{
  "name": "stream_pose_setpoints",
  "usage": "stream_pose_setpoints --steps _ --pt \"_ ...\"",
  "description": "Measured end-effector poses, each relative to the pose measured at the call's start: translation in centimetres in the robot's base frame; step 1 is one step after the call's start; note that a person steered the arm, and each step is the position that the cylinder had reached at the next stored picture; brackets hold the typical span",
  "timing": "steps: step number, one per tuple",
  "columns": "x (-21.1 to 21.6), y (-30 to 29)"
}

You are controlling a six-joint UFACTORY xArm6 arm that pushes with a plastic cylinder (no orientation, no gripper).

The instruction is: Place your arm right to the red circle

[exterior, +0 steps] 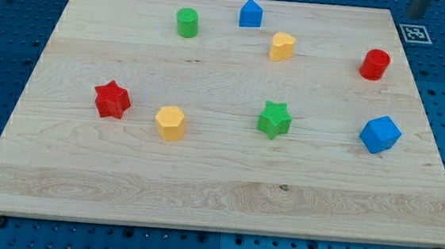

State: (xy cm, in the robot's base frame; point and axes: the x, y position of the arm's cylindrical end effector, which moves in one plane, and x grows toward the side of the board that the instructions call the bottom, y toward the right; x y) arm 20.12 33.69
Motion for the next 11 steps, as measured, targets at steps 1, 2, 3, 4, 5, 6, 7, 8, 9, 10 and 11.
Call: stream_pose_setpoints --steps 1,2,3,4,5,6,7,8,9,10,11 --pt "-0.2 0.0" --pt "0.1 0.0" --pt "0.8 -0.1" --pt "0.7 -0.1" --pt "0.7 0.1" --pt "0.9 0.5" --pt "1.2 0.7" --pt "3.2 -0.3" --pt "6.6 -4.9" --pt "7.0 -5.8" --pt "13.2 -3.6"
